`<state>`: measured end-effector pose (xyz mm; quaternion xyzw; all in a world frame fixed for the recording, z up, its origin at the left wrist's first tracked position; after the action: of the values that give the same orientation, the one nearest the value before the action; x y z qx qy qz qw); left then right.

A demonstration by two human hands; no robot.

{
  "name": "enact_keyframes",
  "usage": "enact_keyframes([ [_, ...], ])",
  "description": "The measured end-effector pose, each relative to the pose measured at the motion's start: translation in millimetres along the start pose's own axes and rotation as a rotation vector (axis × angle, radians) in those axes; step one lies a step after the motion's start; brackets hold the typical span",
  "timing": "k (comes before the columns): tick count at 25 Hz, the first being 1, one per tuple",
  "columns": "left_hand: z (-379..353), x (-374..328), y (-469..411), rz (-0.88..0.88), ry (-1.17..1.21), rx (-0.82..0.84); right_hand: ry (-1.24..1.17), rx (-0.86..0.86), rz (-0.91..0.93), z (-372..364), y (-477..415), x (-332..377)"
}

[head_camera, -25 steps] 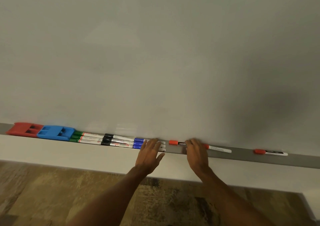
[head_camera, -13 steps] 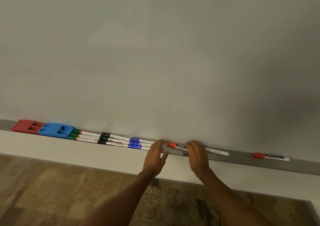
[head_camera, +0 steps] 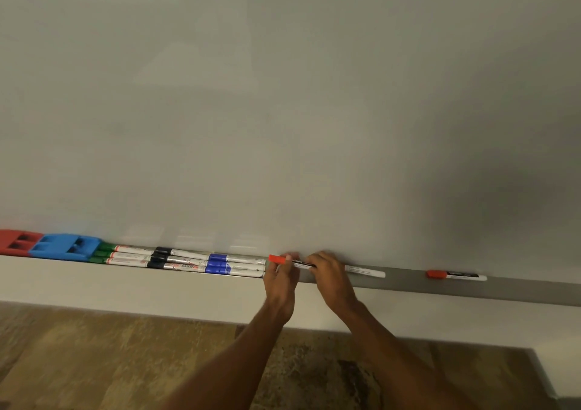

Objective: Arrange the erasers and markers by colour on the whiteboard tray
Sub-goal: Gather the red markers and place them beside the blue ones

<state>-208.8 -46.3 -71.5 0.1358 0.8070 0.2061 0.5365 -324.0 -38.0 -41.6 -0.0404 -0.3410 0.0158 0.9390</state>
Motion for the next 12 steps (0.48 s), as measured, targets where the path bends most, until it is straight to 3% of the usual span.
enact_keyframes([
  [3, -3, 5, 0, 0.033, 0.046, -0.005, 0.000, -0.024, -0.018, 9, 6, -10],
  [7, -6, 7, 1, 0.073, 0.089, -0.016, 0.088, -0.182, -0.168, 34, 20, -40],
  [12, -11, 10, 3, 0.113, 0.111, -0.019, 0.219, -0.154, -0.263, 48, 34, -67],
])
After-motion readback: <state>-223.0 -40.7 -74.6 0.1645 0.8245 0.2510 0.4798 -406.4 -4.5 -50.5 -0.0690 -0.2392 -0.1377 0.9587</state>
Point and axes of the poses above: each hand's wrist, its own y-axis away from the middle knuckle, its own z-axis out of the back of the hand, x = y × z, the point moved 3 cm from there along -y, towards the middle knuckle, and after that the axes turned 9 degrees about -y, right-handed, at the moved point
